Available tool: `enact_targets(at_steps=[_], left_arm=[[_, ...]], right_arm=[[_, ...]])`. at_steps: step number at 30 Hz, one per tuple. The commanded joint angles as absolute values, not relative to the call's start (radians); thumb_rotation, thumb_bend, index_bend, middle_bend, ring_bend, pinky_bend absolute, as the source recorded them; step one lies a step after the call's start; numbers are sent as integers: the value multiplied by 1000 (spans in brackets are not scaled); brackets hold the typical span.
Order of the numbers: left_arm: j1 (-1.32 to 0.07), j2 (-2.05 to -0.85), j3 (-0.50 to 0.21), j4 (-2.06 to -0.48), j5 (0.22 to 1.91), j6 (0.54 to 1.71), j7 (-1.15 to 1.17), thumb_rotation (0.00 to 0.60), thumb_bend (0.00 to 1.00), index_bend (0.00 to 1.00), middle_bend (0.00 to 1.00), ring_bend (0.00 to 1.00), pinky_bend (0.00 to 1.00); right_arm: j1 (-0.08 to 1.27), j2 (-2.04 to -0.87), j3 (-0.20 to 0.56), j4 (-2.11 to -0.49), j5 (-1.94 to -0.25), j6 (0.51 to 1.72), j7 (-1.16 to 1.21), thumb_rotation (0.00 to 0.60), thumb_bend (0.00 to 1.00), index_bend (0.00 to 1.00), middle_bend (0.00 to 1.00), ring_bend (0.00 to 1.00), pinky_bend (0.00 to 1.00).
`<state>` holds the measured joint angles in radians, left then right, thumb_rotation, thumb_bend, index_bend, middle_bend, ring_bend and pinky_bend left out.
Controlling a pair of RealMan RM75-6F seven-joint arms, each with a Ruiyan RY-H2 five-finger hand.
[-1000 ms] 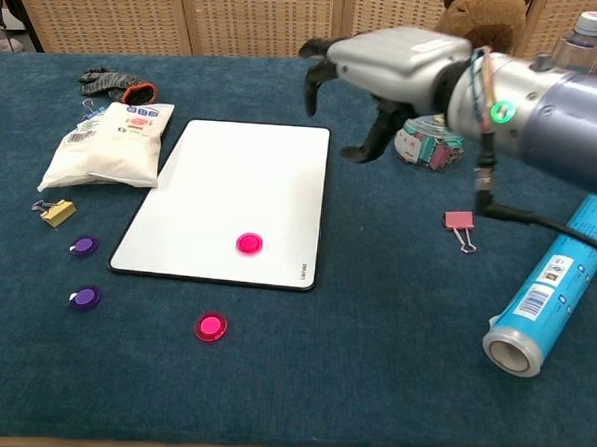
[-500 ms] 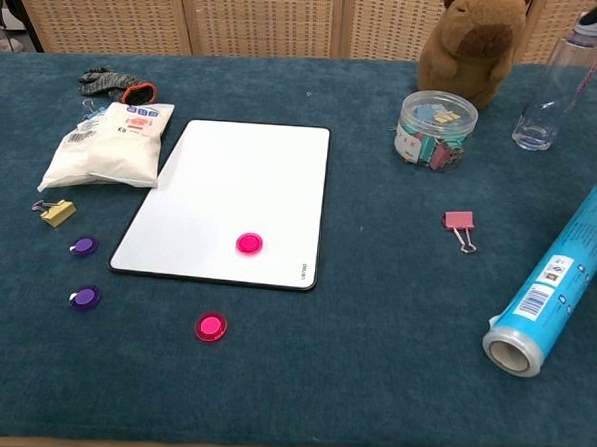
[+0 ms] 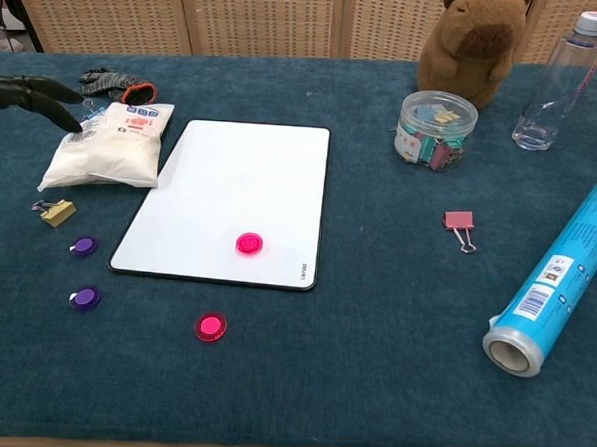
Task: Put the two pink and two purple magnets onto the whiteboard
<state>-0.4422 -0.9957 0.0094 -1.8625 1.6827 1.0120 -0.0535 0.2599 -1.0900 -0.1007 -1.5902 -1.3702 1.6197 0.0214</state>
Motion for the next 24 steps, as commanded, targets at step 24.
enact_targets(at_steps=[24], left_arm=[[-592, -1278, 4, -1934, 1325, 823, 394, 600, 332, 392, 0, 0, 0]], right_arm=[[150, -1067, -19, -1582, -1455, 1586, 159, 600, 0, 98, 0, 0, 0]])
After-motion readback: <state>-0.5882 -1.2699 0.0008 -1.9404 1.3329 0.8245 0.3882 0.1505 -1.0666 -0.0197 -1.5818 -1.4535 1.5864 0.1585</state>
